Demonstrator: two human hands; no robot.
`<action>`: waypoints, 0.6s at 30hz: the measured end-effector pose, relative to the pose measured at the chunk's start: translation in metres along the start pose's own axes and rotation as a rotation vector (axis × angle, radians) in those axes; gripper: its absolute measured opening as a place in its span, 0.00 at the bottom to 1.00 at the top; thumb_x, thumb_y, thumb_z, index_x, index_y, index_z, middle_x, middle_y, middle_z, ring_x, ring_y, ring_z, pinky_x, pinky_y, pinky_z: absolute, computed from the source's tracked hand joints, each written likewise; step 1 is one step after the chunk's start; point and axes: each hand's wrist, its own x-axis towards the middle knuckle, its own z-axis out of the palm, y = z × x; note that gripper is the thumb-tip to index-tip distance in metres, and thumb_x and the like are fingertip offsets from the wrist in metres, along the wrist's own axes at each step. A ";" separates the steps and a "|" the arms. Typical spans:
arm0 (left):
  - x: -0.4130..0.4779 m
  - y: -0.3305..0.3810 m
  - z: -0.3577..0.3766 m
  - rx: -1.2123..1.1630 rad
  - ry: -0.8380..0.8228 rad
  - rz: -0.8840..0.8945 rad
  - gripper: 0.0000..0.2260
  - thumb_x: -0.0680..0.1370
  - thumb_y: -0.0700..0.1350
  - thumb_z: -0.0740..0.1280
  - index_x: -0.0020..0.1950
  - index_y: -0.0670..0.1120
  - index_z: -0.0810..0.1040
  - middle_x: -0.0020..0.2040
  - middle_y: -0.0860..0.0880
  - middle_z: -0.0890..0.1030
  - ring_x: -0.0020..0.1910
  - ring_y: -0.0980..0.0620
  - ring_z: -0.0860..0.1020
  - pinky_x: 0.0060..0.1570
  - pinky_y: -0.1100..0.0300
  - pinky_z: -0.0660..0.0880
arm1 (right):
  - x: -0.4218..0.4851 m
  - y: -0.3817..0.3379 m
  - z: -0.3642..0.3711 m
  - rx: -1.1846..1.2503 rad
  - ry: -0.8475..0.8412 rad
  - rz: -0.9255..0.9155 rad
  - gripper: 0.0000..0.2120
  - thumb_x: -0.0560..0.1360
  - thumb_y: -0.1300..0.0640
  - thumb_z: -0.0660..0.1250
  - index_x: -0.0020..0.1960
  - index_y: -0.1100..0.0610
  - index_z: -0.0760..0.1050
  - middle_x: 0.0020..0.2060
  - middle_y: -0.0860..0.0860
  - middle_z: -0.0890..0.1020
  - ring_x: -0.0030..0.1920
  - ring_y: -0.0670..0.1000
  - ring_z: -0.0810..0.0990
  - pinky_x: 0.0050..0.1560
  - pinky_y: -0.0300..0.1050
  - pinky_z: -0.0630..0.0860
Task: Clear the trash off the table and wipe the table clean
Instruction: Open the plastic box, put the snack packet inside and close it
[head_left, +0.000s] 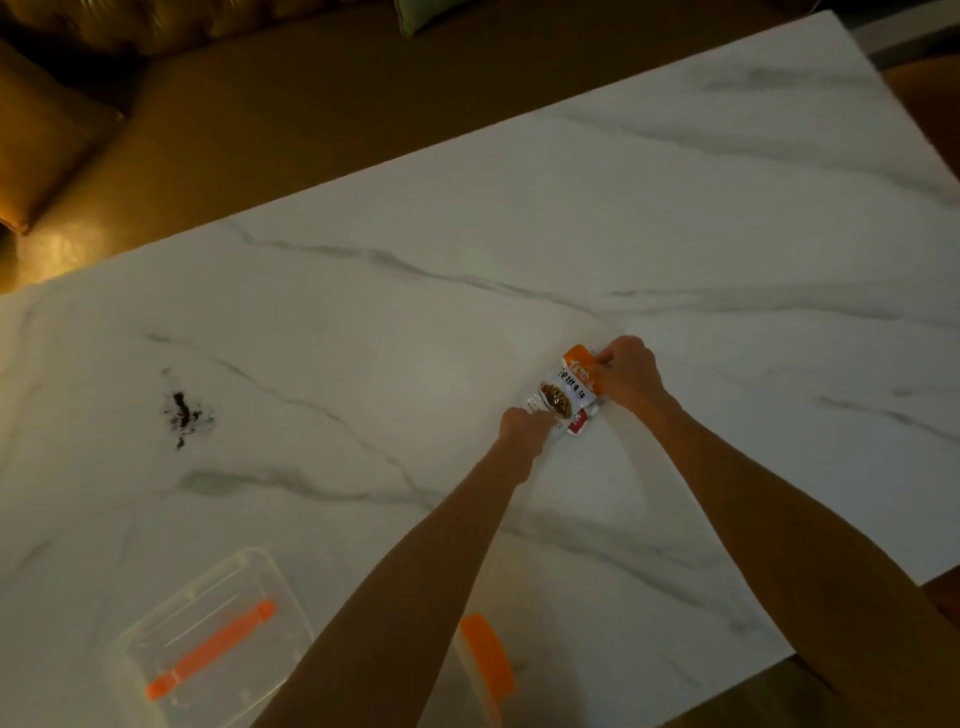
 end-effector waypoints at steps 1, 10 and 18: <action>0.001 0.001 0.000 -0.037 -0.005 -0.015 0.04 0.76 0.40 0.67 0.42 0.42 0.74 0.40 0.44 0.75 0.34 0.51 0.70 0.41 0.57 0.71 | 0.001 -0.001 0.001 -0.010 -0.013 0.018 0.08 0.72 0.54 0.69 0.35 0.54 0.79 0.38 0.49 0.77 0.40 0.52 0.77 0.44 0.45 0.74; -0.015 -0.032 -0.051 -0.179 -0.007 0.032 0.16 0.76 0.51 0.70 0.58 0.43 0.78 0.54 0.42 0.83 0.49 0.43 0.82 0.54 0.46 0.80 | -0.076 -0.009 0.034 0.497 -0.212 0.191 0.10 0.74 0.59 0.70 0.54 0.58 0.76 0.52 0.59 0.82 0.53 0.58 0.81 0.57 0.55 0.79; -0.119 -0.076 -0.168 -0.345 0.179 0.361 0.18 0.77 0.36 0.67 0.64 0.45 0.68 0.49 0.42 0.79 0.44 0.45 0.80 0.39 0.55 0.80 | -0.190 -0.083 0.056 0.937 -0.327 0.154 0.15 0.74 0.61 0.70 0.60 0.55 0.75 0.47 0.57 0.85 0.44 0.53 0.85 0.38 0.40 0.80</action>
